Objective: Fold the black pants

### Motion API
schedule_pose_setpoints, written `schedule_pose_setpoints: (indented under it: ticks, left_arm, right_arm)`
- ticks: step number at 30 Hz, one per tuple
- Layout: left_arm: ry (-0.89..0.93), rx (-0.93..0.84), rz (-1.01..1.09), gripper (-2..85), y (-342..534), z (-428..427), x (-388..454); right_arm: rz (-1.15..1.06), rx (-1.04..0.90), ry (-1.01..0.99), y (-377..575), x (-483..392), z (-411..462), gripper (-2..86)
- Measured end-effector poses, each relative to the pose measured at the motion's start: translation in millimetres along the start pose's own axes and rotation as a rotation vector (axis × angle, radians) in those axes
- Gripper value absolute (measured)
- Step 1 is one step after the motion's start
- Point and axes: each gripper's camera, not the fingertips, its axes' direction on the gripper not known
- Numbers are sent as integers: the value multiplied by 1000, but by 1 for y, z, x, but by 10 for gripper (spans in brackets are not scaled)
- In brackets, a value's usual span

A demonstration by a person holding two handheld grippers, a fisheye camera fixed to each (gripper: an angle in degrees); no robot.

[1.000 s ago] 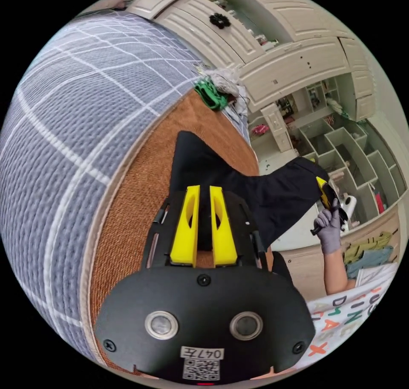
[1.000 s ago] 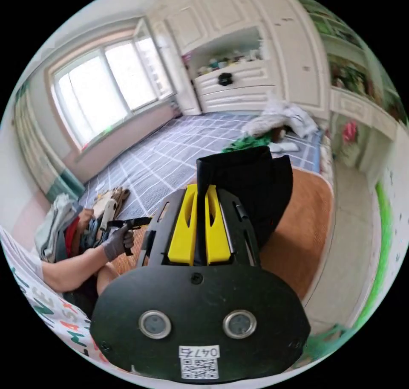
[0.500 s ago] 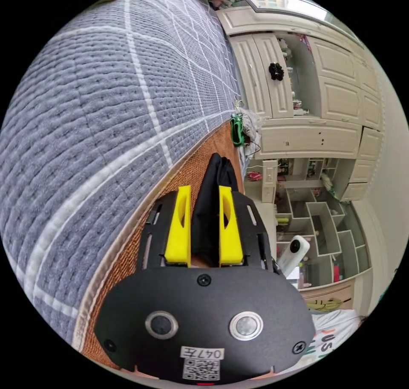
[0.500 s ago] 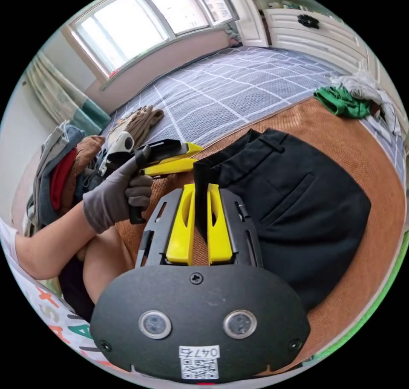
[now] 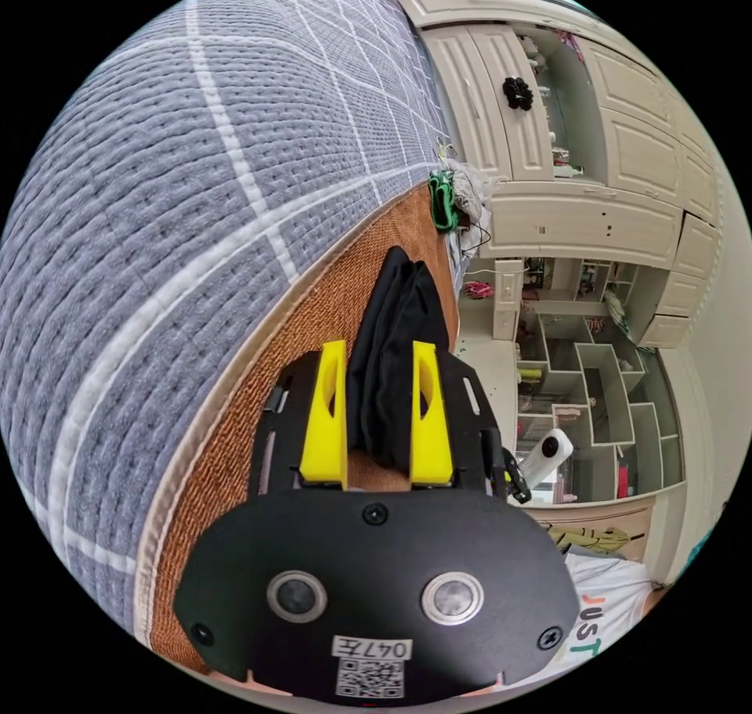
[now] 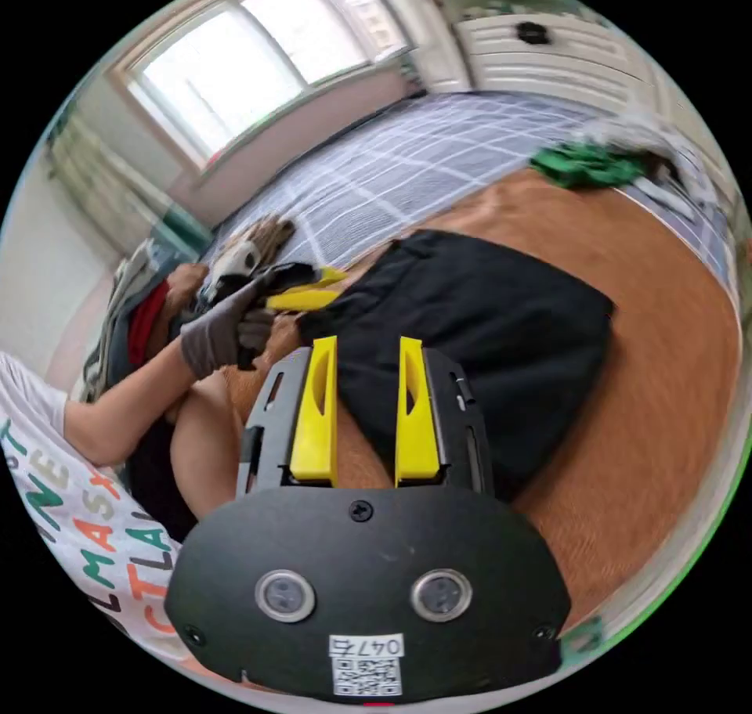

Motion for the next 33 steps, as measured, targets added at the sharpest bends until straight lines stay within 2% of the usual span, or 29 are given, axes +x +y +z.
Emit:
schedule_pose_setpoints:
  ticks: [2,7,11,14,16,18,22,24,28,31,33]
  left_arm:
    - [-52,-38,11,116,-1,-2,2]
    - [-142,-66,9,108,5,-12,-3]
    - [-44,-45,-46,98,-2,-26,-37]
    - [81,-58,-82,97,-6,-25,-63]
    - [100,-79,-72,93,-10,-24,-68]
    - [82,-108,-34,84,-15,-26,-68]
    - [32,-110,33,47,-18,-42,-62]
    - [-63,-98,140,37,-13,-62,-32]
    - [-247,-109,399,31,8,-90,47]
    - [-322,-92,483,30,25,-133,102]
    - [-338,-45,506,30,33,-197,145]
  right_arm:
    - [216,104,54,38,87,-46,78]
    - [493,192,2,103,225,-78,89]
    - [601,206,-200,130,298,-45,85]
    - [663,298,-327,141,335,-28,71]
    - [679,314,-431,138,352,-15,69]
    - [664,303,-449,129,359,-9,61]
    - [646,221,-336,99,365,-29,1]
    - [575,178,-272,72,354,-48,-5]
    - [282,68,-74,-15,296,-93,-8]
    - [125,86,-46,-81,251,-118,-8]
    - [31,107,-61,-124,219,-131,-8]
